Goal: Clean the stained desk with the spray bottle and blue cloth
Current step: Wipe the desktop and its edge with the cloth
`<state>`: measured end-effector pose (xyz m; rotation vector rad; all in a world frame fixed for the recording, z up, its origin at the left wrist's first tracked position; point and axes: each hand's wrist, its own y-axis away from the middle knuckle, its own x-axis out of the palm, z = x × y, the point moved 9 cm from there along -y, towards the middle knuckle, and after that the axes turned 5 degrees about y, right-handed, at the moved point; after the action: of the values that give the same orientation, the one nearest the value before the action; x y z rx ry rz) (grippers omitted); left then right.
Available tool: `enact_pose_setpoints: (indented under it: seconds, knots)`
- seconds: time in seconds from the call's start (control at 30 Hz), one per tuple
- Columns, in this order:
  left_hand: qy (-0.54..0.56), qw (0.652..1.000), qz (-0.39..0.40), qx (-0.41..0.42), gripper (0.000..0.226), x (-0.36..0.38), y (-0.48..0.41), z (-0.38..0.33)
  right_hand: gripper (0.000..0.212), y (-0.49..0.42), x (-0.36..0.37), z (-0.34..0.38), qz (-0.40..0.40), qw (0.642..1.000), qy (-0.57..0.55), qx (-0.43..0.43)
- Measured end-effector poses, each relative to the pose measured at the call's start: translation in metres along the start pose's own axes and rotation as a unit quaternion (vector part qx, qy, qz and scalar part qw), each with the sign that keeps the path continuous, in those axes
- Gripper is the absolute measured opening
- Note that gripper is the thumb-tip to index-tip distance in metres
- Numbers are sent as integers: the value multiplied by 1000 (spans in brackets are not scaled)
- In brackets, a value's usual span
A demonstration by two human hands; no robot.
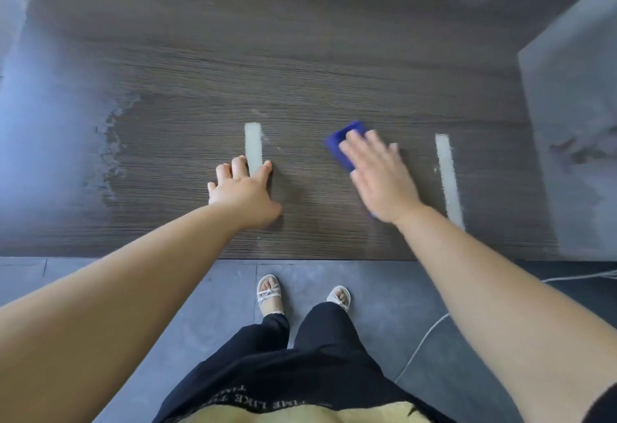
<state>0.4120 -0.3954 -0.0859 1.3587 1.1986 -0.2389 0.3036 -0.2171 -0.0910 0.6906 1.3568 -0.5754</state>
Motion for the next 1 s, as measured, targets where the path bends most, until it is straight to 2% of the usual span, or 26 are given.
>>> enact_pose_setpoints:
  seconds: [0.07, 0.1, 0.13, 0.17, 0.2, 0.27, 0.33, 0.37, 0.4, 0.47, 0.53, 0.57, 0.6, 0.63, 0.7, 0.73, 0.8, 0.83, 0.9, 1.0]
  knots:
    - [-10, 1000, -7, 3, 82, 1, 0, 0, 51, -6, -5, -55, -10, 971, -50, 235]
    - [-20, 1000, -13, 5, 83, 1, 0, 0, 53, -6, -7, -61, -17, 944, -63, 323]
    - [-31, 999, -20, 8, 83, 2, 1, 0, 56, -8, -6, -52, -18, 927, -67, 369]
    - [-42, 999, -27, 10, 83, 2, 2, 0, 58, -14, -5, -33, -14, 927, -67, 369]
    - [-56, 998, -34, 15, 84, 2, 3, -1, 59, -21, -3, -8, -14, 944, -65, 324]
    - [-77, 996, -48, 20, 86, -2, 5, -1, 57, -31, 2, 47, 7, 991, -56, 118]
    - [-92, 993, -64, 26, 86, -6, 6, -1, 52, -25, 1, 63, 18, 996, -30, -76]
    - [-98, 992, -69, 29, 85, -7, 7, -1, 51, -26, -2, 47, 5, 995, -18, -102]
    - [-102, 992, -71, 32, 85, -8, 8, 0, 50, -32, -5, 20, -8, 997, -8, -70]
    - [-98, 992, -73, 31, 86, -7, 9, 0, 51, -49, -10, -48, -10, 993, -26, 116]
    - [-82, 992, -85, 30, 87, -13, 6, -3, 55, -61, -15, -87, -16, 948, -71, 311]
    - [-75, 992, -93, 34, 88, -19, 2, -6, 57, -67, -16, -83, -17, 929, -82, 362]
    - [-66, 992, -100, 33, 90, -26, -5, -9, 59, -76, -16, -68, -14, 926, -88, 366]
    - [-51, 993, -107, 29, 93, -35, -15, -11, 60, -86, -15, -46, -14, 942, -83, 325]
    - [-9, 992, -125, 8, 101, -55, -37, -11, 59, -94, -11, 13, -11, 986, -63, 151]
    - [9, 991, -131, -7, 105, -64, -48, -10, 58, -90, -10, 36, 4, 997, -58, 48]
    - [28, 989, -140, -36, 111, -80, -70, -5, 54, -82, -9, 44, 20, 994, -44, -101]
    - [31, 989, -138, -50, 113, -84, -80, -3, 54, -83, -12, 30, 15, 991, -39, -130]
    - [41, 989, -118, -79, 118, -86, -92, 6, 55, -96, -18, -21, -2, 996, -25, -82]
    - [57, 989, -91, -105, 122, -84, -100, 13, 53, -126, -24, -95, 7, 988, -44, 149]
